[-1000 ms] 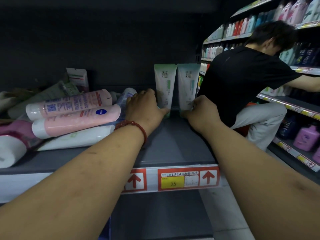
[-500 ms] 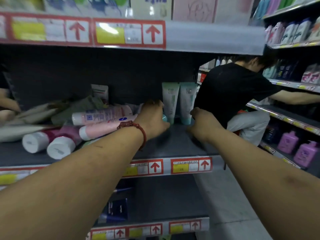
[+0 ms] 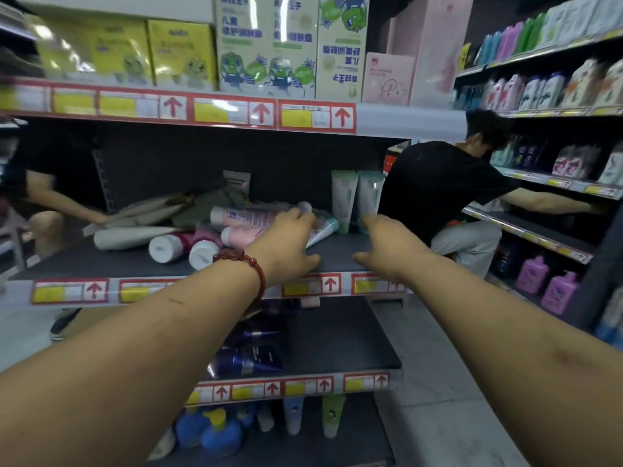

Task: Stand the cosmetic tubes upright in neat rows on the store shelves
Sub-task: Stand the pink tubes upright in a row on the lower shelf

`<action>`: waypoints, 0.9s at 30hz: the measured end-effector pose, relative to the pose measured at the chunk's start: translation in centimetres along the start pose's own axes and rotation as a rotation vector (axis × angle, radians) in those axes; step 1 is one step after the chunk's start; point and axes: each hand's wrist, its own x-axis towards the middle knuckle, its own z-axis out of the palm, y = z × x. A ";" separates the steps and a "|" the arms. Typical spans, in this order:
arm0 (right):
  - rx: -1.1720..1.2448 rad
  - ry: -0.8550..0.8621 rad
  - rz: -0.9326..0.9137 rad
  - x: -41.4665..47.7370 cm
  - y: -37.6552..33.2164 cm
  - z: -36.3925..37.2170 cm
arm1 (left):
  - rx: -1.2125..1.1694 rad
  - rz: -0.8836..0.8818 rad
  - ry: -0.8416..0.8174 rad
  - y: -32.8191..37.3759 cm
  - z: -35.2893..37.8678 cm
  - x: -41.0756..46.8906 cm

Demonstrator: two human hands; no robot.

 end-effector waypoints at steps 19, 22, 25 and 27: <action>0.106 0.000 -0.116 -1.6 -11.3 1.2 | 0.237 -0.172 0.053 -12.4 -9.0 -10.1; 0.085 0.013 -0.138 -0.9 -12.3 1.7 | 0.275 -0.215 0.062 -13.9 -9.2 -10.4; 0.080 0.008 -0.160 0.1 -13.4 2.2 | 0.297 -0.238 0.049 -15.0 -8.8 -10.2; 0.056 0.002 -0.166 1.0 -14.0 2.7 | 0.295 -0.218 0.033 -15.5 -8.2 -9.6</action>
